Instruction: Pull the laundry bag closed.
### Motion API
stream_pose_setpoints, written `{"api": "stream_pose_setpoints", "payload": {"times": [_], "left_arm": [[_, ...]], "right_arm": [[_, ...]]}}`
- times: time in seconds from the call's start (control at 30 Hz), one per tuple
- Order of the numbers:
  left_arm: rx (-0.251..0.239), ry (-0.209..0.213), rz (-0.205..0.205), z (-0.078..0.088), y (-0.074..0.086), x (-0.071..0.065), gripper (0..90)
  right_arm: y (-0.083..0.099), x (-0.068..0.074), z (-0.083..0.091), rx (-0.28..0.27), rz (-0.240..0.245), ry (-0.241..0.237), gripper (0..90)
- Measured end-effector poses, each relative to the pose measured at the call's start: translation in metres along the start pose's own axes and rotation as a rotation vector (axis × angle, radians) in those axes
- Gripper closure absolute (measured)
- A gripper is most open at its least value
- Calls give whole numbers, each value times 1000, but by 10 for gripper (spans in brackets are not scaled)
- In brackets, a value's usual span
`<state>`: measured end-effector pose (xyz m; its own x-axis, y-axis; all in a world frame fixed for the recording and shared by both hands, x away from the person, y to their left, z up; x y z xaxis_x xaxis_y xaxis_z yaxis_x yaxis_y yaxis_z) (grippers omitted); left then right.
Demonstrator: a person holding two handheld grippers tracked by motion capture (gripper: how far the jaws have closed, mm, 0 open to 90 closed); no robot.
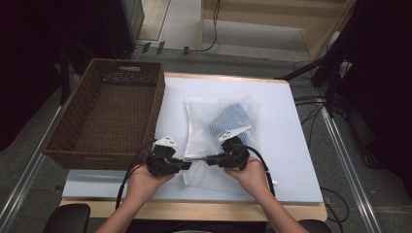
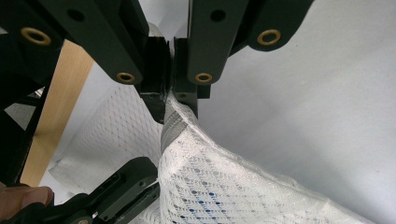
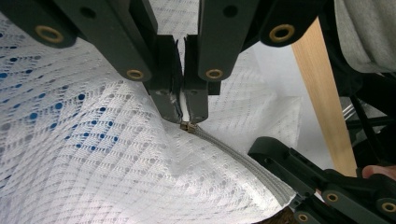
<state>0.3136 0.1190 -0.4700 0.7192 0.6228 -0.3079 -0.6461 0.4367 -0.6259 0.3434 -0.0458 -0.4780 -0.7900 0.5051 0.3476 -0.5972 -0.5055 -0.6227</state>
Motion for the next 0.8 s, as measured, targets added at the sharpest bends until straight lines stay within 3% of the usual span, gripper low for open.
{"api": "stream_pose_setpoints", "payload": {"times": [0.57,0.8], "left_arm": [[-2,1,0,1,0,0,881],[-7,3,1,2,0,2,881]], "right_arm": [[5,0,6,-5,-13,11,887],[14,-11,14,12,-25,47,886]]}}
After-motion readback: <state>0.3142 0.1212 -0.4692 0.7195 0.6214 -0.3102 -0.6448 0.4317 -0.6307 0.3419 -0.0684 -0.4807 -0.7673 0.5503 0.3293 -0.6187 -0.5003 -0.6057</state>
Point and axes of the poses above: each handheld gripper's, and its own axes: z roughly backward along the jaws, y roughly out of its underside, x roughly to its left, the point moved 6 cm from there along -z, roughly forward along the jaws
